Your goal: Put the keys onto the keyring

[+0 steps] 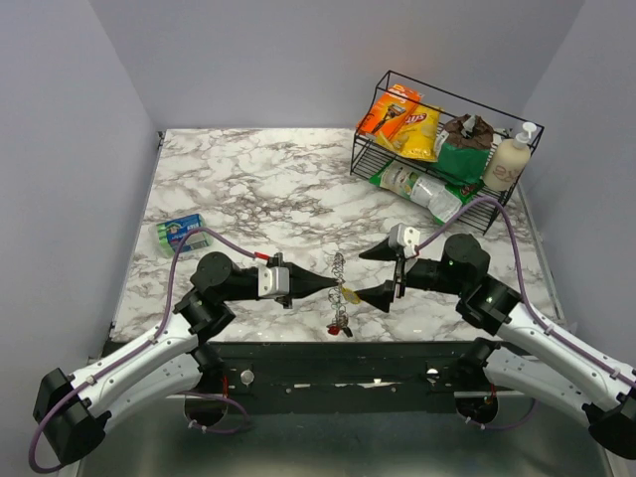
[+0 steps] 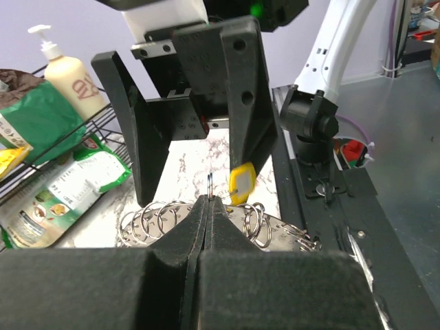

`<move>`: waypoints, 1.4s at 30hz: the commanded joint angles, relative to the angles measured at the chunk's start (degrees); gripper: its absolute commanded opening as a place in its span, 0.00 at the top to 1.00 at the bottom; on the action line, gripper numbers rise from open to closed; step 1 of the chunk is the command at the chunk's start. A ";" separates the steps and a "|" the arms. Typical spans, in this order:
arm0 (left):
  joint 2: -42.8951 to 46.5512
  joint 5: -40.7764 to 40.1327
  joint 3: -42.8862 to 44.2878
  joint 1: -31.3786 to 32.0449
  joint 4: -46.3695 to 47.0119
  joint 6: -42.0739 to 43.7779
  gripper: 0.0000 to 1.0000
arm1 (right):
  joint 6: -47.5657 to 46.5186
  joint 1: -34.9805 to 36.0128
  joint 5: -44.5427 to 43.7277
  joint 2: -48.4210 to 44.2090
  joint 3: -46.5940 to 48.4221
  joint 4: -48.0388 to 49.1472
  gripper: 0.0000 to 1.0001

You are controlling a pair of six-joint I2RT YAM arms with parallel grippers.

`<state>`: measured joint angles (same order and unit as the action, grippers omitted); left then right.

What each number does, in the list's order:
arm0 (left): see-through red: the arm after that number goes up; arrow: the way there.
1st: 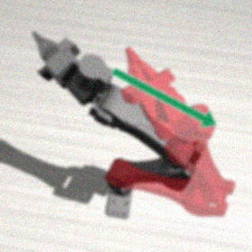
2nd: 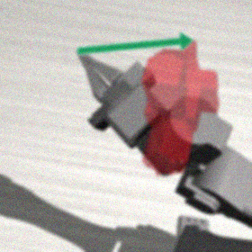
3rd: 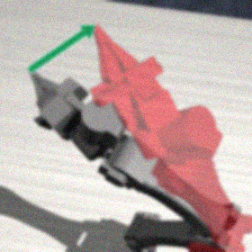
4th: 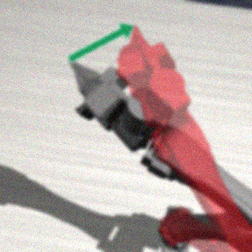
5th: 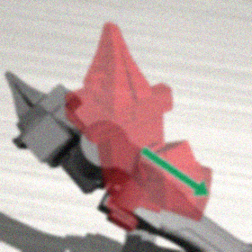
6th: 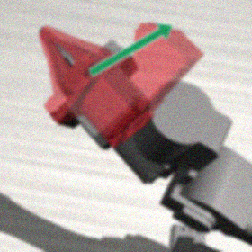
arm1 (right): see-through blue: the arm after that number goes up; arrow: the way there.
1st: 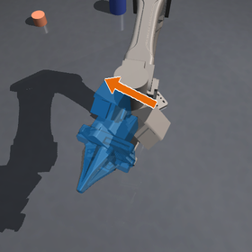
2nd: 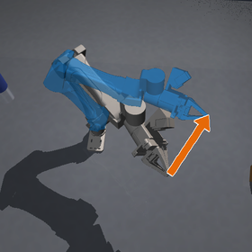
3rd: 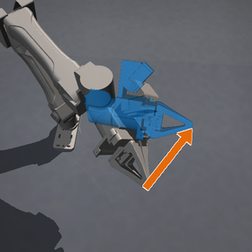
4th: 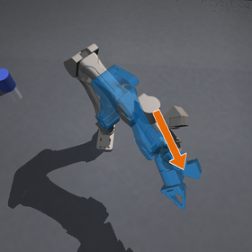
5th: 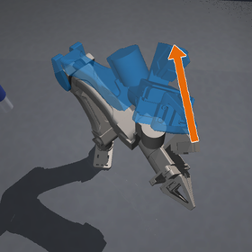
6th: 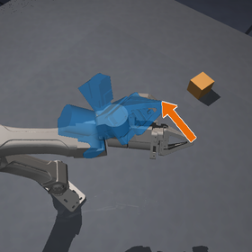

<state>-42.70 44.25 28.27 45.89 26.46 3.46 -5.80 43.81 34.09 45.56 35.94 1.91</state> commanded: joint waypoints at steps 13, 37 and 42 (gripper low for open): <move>-0.98 -9.34 -1.55 0.25 2.37 1.46 1.00 | 3.25 0.13 -20.01 -5.74 -4.04 3.27 0.00; -37.01 -42.22 12.95 -0.54 22.23 6.64 1.00 | 5.19 -0.04 -28.37 -8.21 -5.80 1.60 0.00; -44.92 -42.49 10.06 -0.98 28.98 0.16 1.00 | 5.27 -0.04 -27.41 -5.75 -5.18 1.34 0.00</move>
<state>-81.87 5.69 40.25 45.32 46.28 7.84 -1.04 43.81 7.09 38.26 31.09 3.57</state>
